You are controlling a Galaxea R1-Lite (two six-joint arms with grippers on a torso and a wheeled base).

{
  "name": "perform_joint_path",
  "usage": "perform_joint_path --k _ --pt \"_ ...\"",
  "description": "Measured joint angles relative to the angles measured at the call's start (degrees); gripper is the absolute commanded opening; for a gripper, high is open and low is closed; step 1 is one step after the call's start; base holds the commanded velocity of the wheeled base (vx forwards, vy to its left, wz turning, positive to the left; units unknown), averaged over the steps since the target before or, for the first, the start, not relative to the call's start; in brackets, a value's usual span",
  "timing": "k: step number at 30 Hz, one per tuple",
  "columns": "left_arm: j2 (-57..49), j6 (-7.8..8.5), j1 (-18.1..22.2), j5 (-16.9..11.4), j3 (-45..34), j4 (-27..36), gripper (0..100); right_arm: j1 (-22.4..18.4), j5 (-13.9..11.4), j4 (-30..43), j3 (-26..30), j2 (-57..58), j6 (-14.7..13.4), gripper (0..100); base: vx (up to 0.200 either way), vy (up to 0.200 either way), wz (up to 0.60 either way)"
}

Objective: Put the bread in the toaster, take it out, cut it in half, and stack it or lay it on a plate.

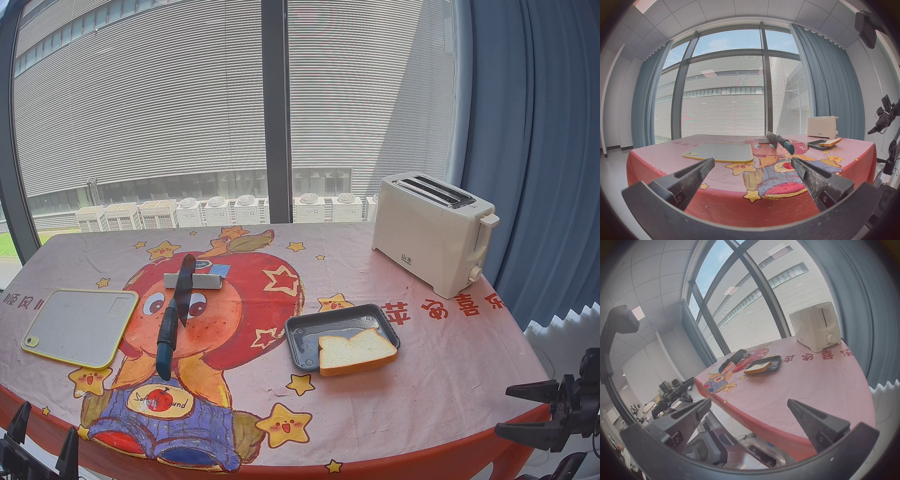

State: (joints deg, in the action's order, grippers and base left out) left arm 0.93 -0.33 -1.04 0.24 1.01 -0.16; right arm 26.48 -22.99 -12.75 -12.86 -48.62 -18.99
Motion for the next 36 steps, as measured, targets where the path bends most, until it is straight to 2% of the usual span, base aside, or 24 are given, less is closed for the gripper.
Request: perform_joint_path --k 14,17,23,36 --pt "0.00 0.00 -0.04 -0.02 0.00 0.00 100 2.38 -0.49 -0.07 1.23 -0.89 -0.66 100 0.000 0.000 0.00" --pt "0.00 0.01 -0.04 0.00 0.00 0.00 100 3.04 -0.79 -0.05 1.29 -0.99 -1.58 100 0.000 0.000 0.00" --pt "0.00 0.00 0.00 0.00 0.00 0.00 100 3.36 -0.88 -0.16 0.93 -0.91 -7.00 100 0.000 0.000 0.00" --pt "0.00 0.00 -0.04 0.00 0.00 0.00 100 3.29 -0.90 -0.24 -0.06 -4.02 -8.34 100 0.000 0.000 0.00"
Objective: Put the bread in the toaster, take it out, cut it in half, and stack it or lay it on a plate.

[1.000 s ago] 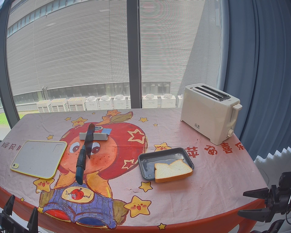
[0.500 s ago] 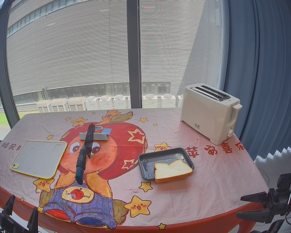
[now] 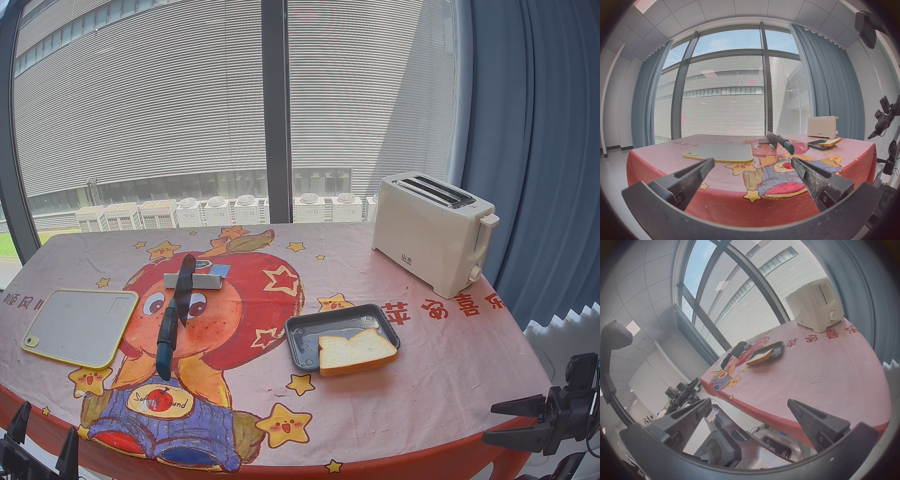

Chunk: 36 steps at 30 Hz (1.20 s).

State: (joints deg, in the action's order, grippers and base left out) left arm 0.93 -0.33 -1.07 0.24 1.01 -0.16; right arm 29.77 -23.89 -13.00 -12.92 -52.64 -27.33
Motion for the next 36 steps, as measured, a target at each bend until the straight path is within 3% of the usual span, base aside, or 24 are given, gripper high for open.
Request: perform_joint_path --k 10,36 --pt "0.00 0.01 0.04 0.00 0.00 0.00 100 0.63 -1.78 0.02 0.06 -1.71 -0.11 100 0.000 0.000 0.00" --pt "0.00 0.01 0.00 0.00 0.00 0.00 100 0.63 -1.99 0.00 0.02 -5.66 0.07 100 0.000 0.000 0.00"
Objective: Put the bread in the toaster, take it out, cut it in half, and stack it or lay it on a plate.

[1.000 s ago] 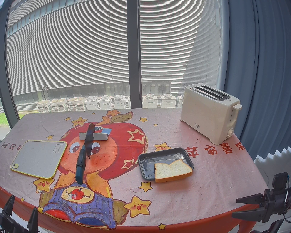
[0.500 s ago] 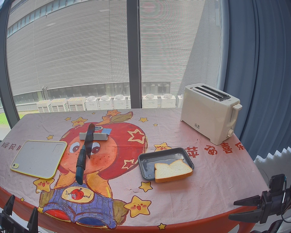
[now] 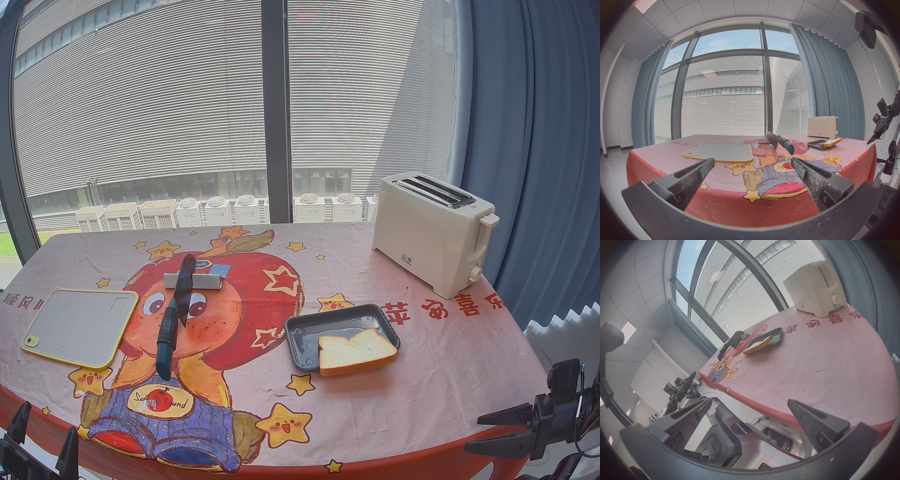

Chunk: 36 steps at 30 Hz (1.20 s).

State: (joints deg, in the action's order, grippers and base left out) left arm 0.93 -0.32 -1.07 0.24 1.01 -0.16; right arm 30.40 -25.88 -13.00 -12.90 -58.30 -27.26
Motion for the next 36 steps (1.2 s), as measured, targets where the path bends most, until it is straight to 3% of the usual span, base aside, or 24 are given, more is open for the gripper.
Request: perform_joint_path --k 12,16,19,21,28,36 --pt "0.00 0.00 0.00 0.00 0.00 0.02 100 -0.12 -0.01 -0.72 -0.24 -0.57 -0.24 100 0.000 0.000 0.00" --pt "0.00 0.00 0.00 0.00 0.00 0.00 100 -0.06 -0.01 -4.35 -0.38 -1.77 -1.87 100 0.000 0.000 0.00" --pt "0.00 -0.01 0.04 0.00 0.00 0.00 100 0.07 0.00 -8.73 -0.40 -3.44 -5.91 100 0.000 0.000 0.00" --pt "0.00 -0.01 0.04 0.00 0.00 0.00 100 0.24 0.05 -12.64 -0.71 -5.29 -10.59 100 0.000 0.000 0.00" --pt "0.00 0.00 0.04 0.00 0.00 0.00 100 0.71 0.32 -19.98 -2.43 -10.34 -22.69 100 0.000 0.000 0.00" --pt "0.00 -0.01 0.00 0.00 0.00 0.00 100 1.60 0.54 -21.76 -5.23 -15.19 -29.32 100 0.000 0.000 0.00"
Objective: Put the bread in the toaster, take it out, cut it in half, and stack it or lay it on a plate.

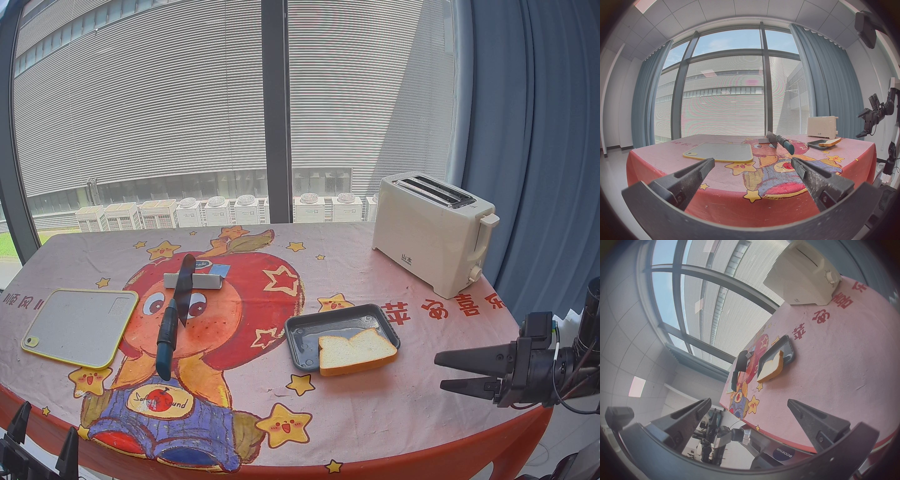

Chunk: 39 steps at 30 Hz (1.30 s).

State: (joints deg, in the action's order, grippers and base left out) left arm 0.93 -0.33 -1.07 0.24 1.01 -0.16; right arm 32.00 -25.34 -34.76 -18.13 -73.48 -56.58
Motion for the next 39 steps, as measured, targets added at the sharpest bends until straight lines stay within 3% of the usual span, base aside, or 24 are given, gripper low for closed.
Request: perform_joint_path --k 7,13,20,30,35,39 --pt "0.00 0.00 0.00 0.00 0.00 0.00 100 0.68 0.09 -0.11 -2.56 -2.95 -5.56 100 0.000 0.000 0.00" --pt "0.00 0.01 0.04 0.00 0.00 0.00 100 2.04 0.17 -0.06 -5.30 -3.91 -12.47 100 0.000 0.000 0.00" --pt "0.00 0.01 0.00 0.00 0.00 0.00 100 4.35 -0.09 -0.09 -6.78 -4.33 -16.73 100 0.000 0.000 0.00" --pt "0.00 0.00 0.00 0.00 0.00 0.00 100 7.16 0.33 -0.16 -9.11 -6.73 -19.30 100 0.000 0.000 0.00" --pt "0.00 0.01 0.00 0.00 0.00 0.00 100 9.58 2.82 0.02 -11.08 -7.50 -20.69 100 0.000 0.000 0.00" --pt "0.00 0.01 0.04 -0.02 0.00 0.00 100 10.06 3.38 0.68 -13.59 -8.77 -20.80 100 0.000 0.000 0.00"
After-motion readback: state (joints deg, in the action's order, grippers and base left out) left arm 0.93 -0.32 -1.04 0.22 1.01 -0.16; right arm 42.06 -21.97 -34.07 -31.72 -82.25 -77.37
